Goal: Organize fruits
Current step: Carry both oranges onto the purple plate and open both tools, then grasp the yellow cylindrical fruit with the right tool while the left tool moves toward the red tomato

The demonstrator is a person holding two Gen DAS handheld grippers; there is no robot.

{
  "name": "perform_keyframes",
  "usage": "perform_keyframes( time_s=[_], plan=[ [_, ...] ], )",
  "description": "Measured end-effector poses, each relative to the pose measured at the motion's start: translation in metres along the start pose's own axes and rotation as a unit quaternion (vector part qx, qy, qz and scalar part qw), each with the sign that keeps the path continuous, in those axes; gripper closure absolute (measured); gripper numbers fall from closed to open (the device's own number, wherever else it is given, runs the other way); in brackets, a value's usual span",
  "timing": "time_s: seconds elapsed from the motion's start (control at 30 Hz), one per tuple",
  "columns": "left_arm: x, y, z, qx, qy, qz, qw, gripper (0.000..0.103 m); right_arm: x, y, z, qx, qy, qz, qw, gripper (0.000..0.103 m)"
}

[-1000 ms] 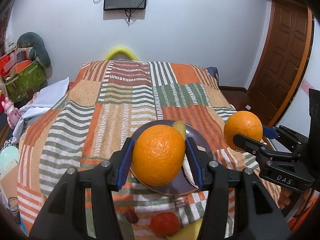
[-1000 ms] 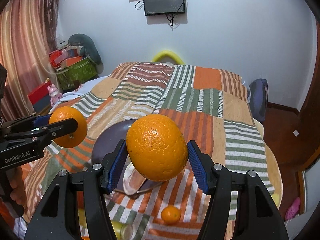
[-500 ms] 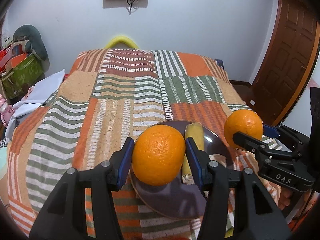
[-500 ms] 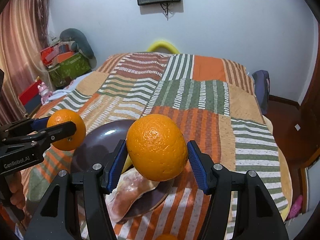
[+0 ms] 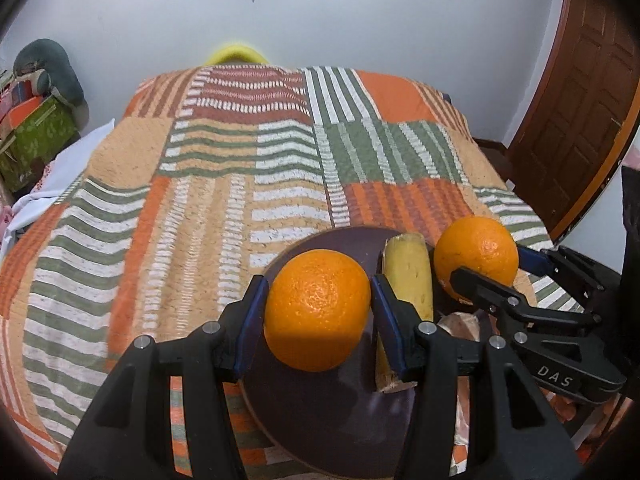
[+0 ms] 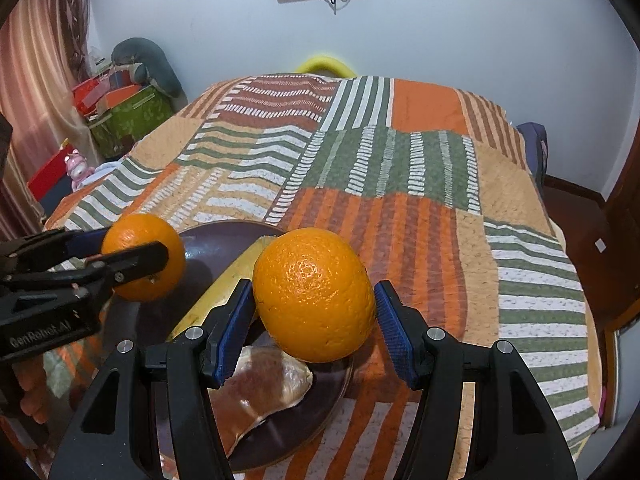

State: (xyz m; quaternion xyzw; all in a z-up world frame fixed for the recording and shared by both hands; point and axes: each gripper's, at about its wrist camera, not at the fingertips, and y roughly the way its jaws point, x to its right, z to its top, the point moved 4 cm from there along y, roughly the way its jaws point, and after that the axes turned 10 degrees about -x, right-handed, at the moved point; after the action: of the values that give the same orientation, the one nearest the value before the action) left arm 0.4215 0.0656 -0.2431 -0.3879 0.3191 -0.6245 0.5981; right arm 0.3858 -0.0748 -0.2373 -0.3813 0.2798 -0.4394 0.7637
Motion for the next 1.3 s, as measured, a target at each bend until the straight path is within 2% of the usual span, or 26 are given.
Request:
perform_keyframes(
  time_s=[0.13, 0.27, 0.43, 0.57, 0.8, 1.07, 1.3],
  plan=[
    [0.004, 0.01, -0.003, -0.011, 0.006, 0.006, 0.9999, 0.051, -0.001, 0.005, 0.001, -0.005, -0.002, 0.001, 1.0, 0.045],
    [0.008, 0.009, -0.002, -0.003, 0.016, 0.016, 0.9997, 0.051, -0.003, 0.005, 0.0, -0.01, -0.009, 0.001, 1.0, 0.044],
    [0.012, -0.003, 0.0, 0.014, 0.023, 0.027, 0.9993, 0.042, -0.006, 0.004, -0.002, -0.01, -0.023, -0.004, 1.0, 0.042],
    [0.009, -0.014, -0.001, 0.015, 0.012, 0.018, 0.9996, 0.041, -0.006, -0.009, -0.002, 0.004, -0.023, -0.008, 1.0, 0.036],
    [0.006, -0.049, -0.013, 0.029, 0.005, 0.021, 0.9993, 0.041, -0.01, -0.046, -0.008, 0.023, -0.028, -0.017, 0.999, 0.036],
    [0.0, -0.097, -0.044, 0.037, -0.003, 0.024, 0.999, 0.041, -0.023, -0.086, -0.031, 0.037, -0.041, -0.026, 0.998, 0.032],
    [-0.013, -0.121, -0.086, 0.024, -0.015, 0.028, 0.9992, 0.037, -0.026, -0.1, -0.064, 0.022, -0.048, -0.036, 0.998, 0.032]
  ],
)
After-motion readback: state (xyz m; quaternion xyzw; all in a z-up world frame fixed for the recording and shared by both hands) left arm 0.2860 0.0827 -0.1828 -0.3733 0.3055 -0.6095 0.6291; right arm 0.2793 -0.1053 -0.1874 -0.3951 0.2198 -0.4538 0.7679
